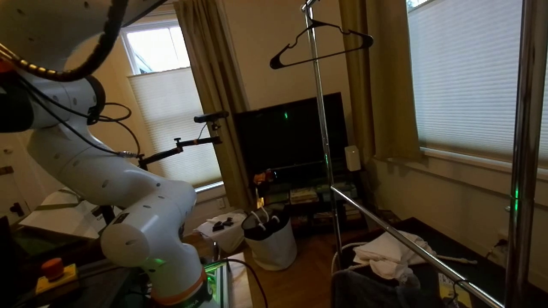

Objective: Pick up the white coat hanger and hang it on the bottom rail

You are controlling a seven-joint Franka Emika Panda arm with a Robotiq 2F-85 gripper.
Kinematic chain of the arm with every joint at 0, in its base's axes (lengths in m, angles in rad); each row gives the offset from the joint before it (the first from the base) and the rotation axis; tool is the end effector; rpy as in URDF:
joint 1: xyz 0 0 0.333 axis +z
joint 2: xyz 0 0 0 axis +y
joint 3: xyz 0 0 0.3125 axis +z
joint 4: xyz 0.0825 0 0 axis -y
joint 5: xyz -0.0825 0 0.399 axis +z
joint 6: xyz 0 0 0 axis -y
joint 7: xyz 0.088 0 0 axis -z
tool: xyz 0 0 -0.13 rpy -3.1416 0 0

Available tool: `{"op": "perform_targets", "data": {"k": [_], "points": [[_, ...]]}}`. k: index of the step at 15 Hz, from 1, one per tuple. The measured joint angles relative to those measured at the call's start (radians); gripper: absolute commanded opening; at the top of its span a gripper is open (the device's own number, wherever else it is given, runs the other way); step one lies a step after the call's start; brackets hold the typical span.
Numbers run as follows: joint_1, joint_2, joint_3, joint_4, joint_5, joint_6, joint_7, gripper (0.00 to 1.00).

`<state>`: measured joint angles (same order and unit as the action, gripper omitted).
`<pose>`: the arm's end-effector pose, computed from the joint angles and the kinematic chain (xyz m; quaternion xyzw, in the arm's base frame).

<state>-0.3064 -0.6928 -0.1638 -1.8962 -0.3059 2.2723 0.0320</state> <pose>0.3036 -0.2149 0.8563 0.8357 -0.1981 0.4702 0.2032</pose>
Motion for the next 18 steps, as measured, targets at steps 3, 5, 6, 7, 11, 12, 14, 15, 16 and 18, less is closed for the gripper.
{"op": "perform_targets", "data": {"k": [3,5,6,7,11,12,14,15,16,18], "points": [[0.008,0.005,0.008,0.001,0.000,0.001,0.000,1.00],[0.013,0.006,-0.003,0.008,0.018,-0.017,-0.015,1.00],[0.023,0.009,-0.027,0.018,0.037,-0.044,-0.041,1.00],[0.034,0.014,-0.059,0.032,0.062,-0.073,-0.071,1.00],[0.074,0.061,-0.208,0.109,0.161,-0.234,-0.201,1.00],[0.084,0.080,-0.236,0.129,0.186,-0.260,-0.218,1.00],[0.097,0.124,-0.261,0.163,0.217,-0.286,-0.229,1.00],[0.103,0.148,-0.264,0.179,0.233,-0.299,-0.229,1.00],[0.109,0.173,-0.264,0.197,0.251,-0.314,-0.229,1.00],[0.123,0.223,-0.264,0.232,0.294,-0.355,-0.237,0.95]]}}
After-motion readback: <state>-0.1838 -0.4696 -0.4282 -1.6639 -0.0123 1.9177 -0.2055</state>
